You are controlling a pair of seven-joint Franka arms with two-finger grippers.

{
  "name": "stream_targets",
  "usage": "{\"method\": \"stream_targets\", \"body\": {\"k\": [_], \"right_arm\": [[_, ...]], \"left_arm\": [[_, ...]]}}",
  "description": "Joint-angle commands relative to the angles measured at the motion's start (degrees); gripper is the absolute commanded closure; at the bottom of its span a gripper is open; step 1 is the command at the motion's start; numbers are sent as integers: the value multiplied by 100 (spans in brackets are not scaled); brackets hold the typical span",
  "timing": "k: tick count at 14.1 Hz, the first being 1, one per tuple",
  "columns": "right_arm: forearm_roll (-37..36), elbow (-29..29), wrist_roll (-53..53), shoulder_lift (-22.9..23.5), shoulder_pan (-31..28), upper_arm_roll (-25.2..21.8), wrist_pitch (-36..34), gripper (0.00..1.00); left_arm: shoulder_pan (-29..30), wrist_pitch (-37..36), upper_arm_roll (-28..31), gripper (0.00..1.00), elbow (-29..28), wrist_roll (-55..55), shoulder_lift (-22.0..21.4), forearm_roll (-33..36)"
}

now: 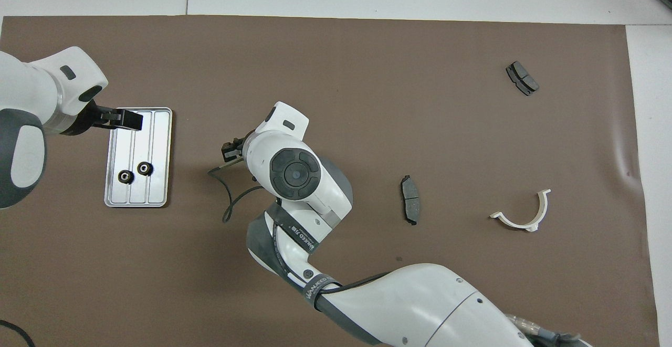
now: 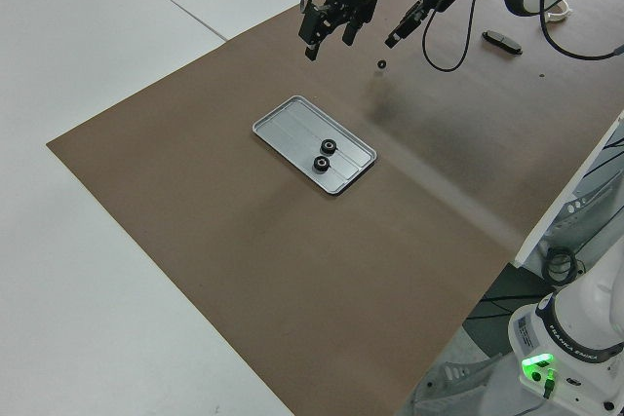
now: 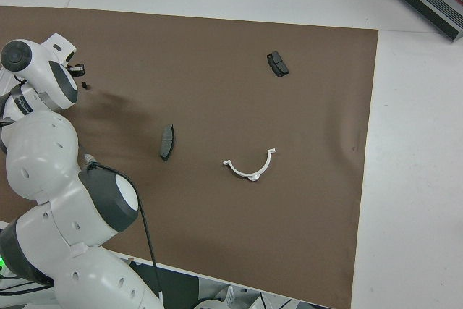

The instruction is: Pick bearing gear from pile to tray

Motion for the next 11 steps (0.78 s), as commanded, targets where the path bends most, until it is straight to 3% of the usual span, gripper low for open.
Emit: {"method": "stream_targets", "body": {"k": [1,3,7,11], "right_arm": [[-218,182,232,85,-11,-186,69,23],[-219,279,153,41,-151,-301,17,21],[-140,446,-57,-353,-1010,-214,-509,21],[-87,438,-304,-740,-1933,5,-1273,21]], "left_arm": [[-190,293,59,0,147,-113,210,-238],[-392,644,68,0,130,-612,360,-238],[-997,1234,86,0,51,-1850,764,-194],[-1447,2023,86,0,-669,-2784,879,130]]}}
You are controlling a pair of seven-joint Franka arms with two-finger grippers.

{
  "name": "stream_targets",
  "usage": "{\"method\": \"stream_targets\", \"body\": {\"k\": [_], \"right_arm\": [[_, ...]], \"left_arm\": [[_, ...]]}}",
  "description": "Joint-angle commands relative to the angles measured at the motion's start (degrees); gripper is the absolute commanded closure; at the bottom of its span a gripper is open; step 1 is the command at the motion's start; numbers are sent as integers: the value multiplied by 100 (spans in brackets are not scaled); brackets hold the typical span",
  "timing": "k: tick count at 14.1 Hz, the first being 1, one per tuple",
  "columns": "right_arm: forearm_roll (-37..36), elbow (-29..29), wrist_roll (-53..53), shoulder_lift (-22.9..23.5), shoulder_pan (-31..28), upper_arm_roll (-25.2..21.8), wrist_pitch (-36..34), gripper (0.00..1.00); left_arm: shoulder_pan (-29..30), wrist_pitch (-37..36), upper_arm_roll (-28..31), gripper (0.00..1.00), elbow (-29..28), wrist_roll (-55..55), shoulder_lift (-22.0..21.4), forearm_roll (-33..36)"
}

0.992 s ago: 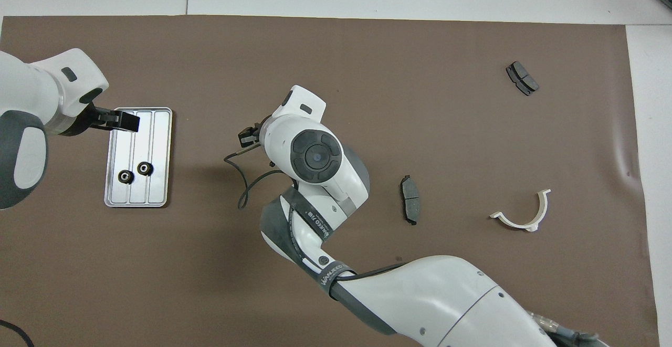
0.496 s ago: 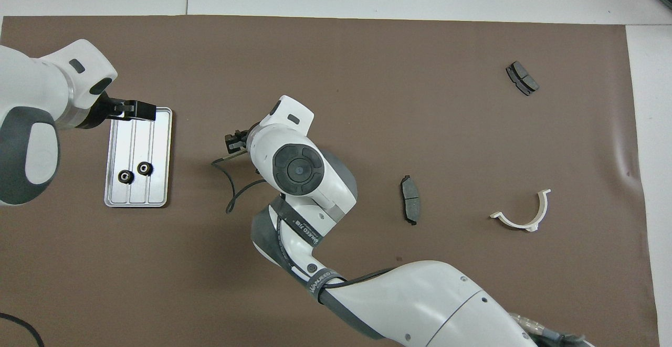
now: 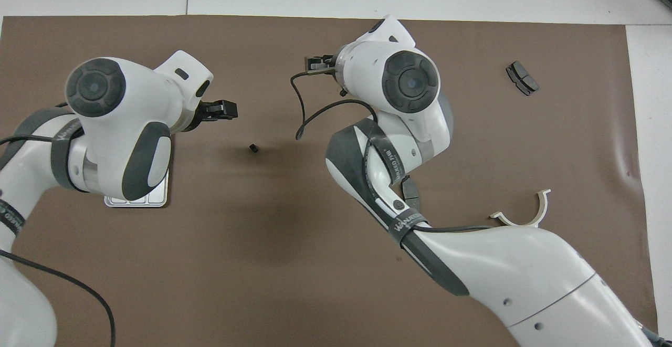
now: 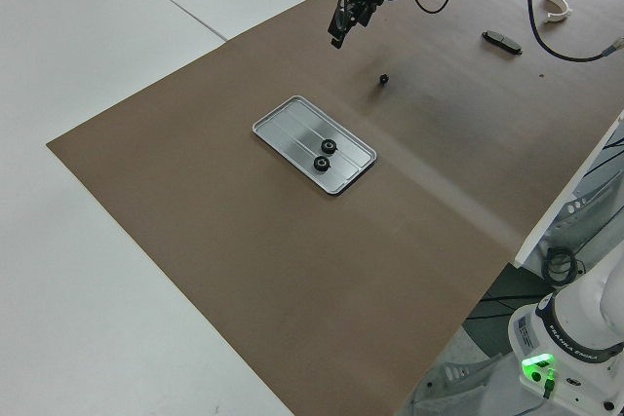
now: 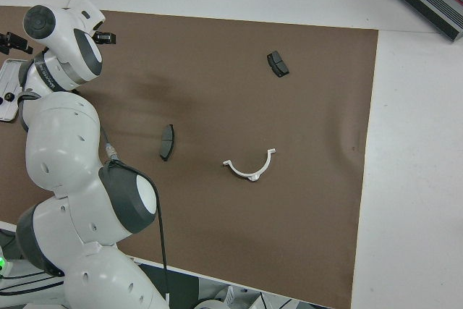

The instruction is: Pick bearing gear from pile to tray

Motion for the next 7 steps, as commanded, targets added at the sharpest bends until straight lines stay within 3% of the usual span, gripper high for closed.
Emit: {"method": "stream_targets", "body": {"k": [1,3,7], "right_arm": [[5,-42,-129,-219,-691,276,-520,21],[5,-42,-330,-246,-1026,294,-863,21],[-4,-51,-392,-622,-1545,294,-2170,22]], "left_arm": [[-292,612,110,3,-495,-663,99,320],[-416,674,110,19,-496,-1234,336,688],[-575,840,101,30,-645,-1824,381,848]]}}
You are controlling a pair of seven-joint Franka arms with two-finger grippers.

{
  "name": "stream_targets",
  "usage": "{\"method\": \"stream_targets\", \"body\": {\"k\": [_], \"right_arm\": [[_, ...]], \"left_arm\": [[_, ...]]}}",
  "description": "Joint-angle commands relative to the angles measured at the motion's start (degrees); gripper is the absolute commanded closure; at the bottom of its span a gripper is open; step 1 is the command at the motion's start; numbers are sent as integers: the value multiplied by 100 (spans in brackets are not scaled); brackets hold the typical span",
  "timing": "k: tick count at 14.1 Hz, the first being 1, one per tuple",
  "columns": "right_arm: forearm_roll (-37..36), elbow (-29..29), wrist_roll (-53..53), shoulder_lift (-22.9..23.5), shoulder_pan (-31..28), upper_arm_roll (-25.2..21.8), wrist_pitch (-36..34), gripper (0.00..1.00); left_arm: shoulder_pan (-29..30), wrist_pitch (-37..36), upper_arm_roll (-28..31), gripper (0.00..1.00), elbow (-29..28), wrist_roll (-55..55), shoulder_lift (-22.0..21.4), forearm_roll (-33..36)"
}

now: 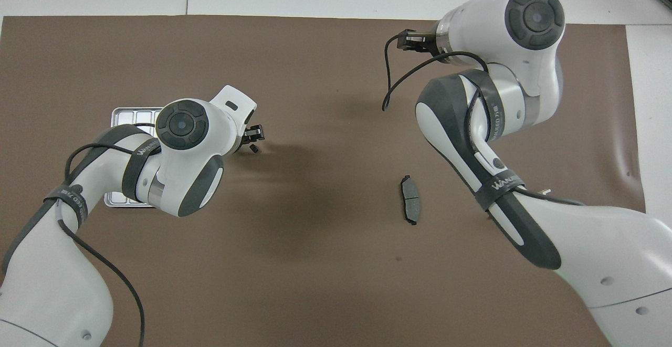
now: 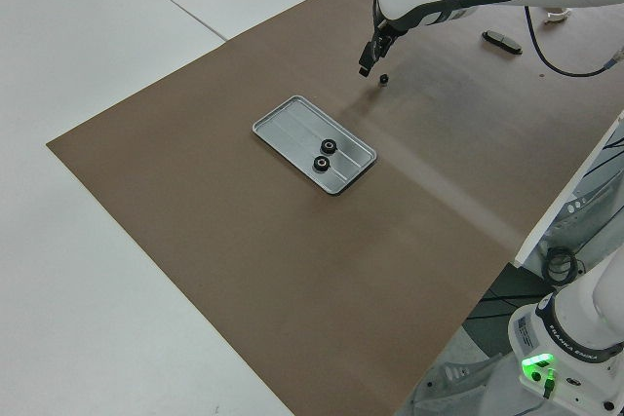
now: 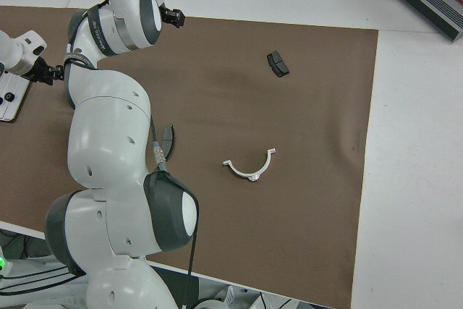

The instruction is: Pick bearing gear from pile to tray

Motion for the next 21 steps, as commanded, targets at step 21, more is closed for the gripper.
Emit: {"method": "stream_targets", "body": {"k": [21], "right_arm": [[574,-1741,-2011,-3220,-959,-569,-3672,2]], "left_arm": [[-78,-193,71,43,117,-1194,35,884]]}}
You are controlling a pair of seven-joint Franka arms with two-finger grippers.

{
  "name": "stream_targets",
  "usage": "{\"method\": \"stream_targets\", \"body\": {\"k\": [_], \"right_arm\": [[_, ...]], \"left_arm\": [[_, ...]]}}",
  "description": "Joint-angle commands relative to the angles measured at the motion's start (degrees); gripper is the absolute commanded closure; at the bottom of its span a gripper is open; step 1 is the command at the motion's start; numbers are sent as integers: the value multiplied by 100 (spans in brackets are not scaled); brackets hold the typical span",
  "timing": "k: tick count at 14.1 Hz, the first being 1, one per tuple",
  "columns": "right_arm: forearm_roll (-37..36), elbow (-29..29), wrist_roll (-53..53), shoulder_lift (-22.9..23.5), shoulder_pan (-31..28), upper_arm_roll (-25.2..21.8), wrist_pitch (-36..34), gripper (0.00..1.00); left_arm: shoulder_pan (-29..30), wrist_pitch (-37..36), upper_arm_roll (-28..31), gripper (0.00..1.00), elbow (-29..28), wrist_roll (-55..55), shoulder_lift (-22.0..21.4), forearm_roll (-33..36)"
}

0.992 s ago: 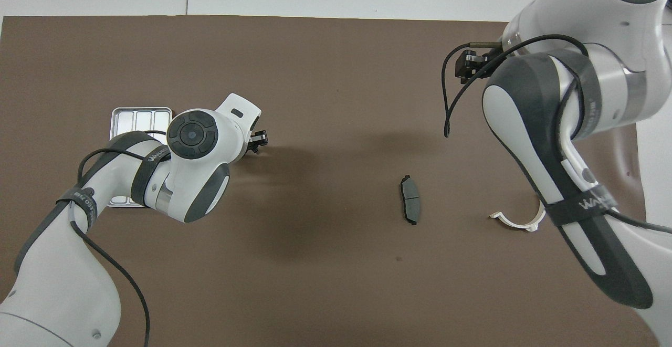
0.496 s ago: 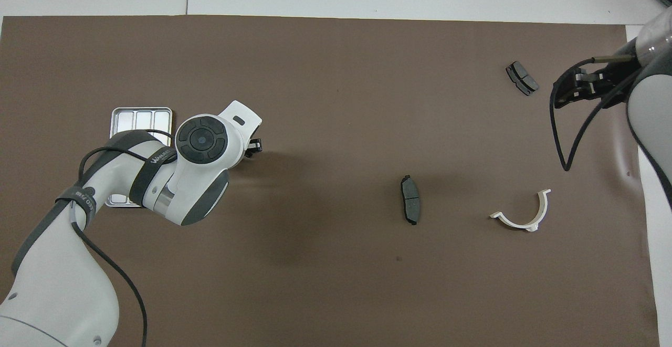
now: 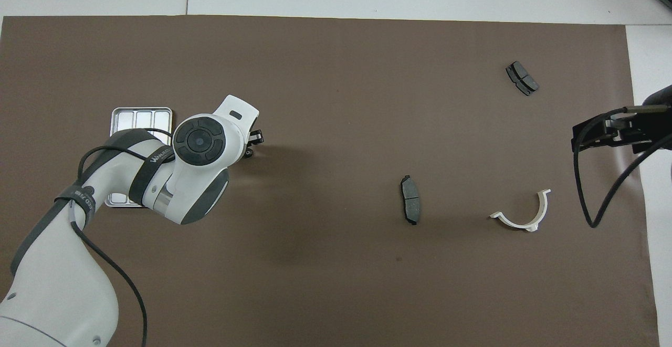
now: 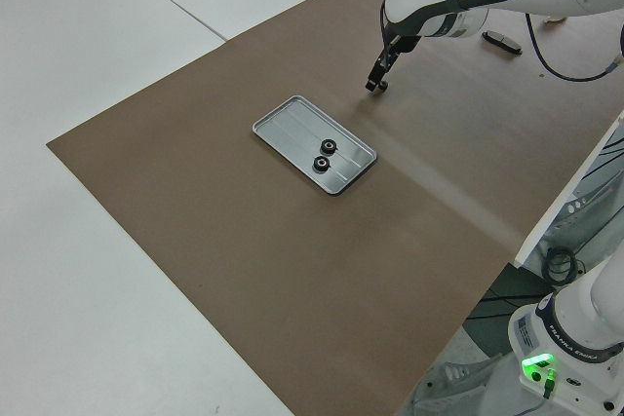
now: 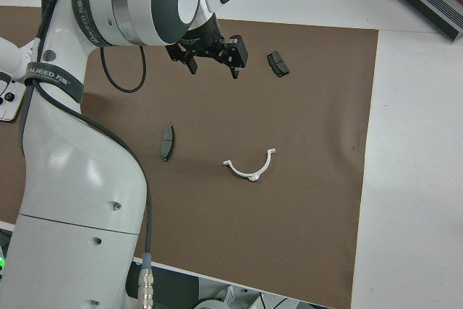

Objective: Pick bearing gear from pile to tray
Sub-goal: 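Lower the gear onto the silver tray and open the left gripper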

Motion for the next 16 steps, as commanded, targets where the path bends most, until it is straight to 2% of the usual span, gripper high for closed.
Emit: {"method": "stream_targets", "body": {"k": [1,2,5,11,16], "right_arm": [[390,-673,-49,-299,1,-49,576,0],[409,-885,-49,-370,10,-49,953,0],[409,-843,-93,-362,98,-41,1009,0],[409,-843,-58,-327,186,-41,904,0],[409,-843,-67,-318,107,-49,912,0]], "left_arm": [[-45,-233,25,43,284,-205,100,-37],[-89,-102,25,43,188,-257,92,-99],[-98,408,25,45,-138,-609,83,-99],[-107,445,16,53,-314,-828,65,-99],[-177,322,16,53,-305,-856,48,-99]]}}
